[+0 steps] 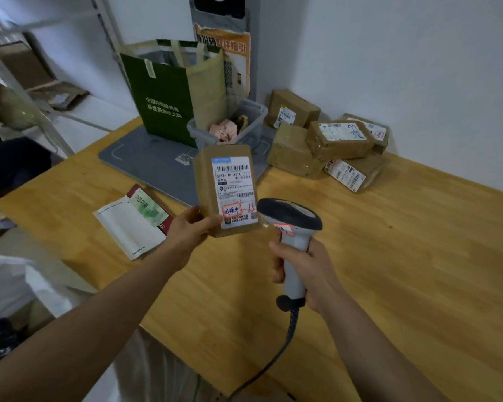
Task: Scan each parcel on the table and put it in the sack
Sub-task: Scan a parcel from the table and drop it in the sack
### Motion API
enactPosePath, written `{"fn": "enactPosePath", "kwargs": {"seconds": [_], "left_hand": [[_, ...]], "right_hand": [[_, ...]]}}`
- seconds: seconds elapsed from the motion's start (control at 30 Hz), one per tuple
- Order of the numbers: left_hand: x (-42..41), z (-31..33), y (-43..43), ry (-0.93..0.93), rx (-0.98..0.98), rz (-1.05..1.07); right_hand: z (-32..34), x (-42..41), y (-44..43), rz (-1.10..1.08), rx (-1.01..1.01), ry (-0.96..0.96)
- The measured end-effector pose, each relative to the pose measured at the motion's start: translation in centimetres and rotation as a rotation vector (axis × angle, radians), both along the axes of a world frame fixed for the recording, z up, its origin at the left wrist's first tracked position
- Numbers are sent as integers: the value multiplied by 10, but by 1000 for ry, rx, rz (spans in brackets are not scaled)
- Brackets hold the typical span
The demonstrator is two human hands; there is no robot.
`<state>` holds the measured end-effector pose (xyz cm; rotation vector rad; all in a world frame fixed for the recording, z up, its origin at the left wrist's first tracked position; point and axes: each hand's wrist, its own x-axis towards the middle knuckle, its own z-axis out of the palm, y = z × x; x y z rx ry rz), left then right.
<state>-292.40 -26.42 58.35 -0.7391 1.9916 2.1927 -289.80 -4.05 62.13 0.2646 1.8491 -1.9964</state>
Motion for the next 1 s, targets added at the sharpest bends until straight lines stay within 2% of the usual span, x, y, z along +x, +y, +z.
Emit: {"fn": "enactPosePath", "kwargs": {"seconds": [0.27,0.8,1.0], "left_hand": [[11,3,-22,100,-169,31],[28,7,-28,140,-149,103],[31,8,-29,142,-143,124]], "right_hand": [[16,21,-10,81,116,64],[28,29,-13,157,247,111],[31,29,-16,162,239,117]]}}
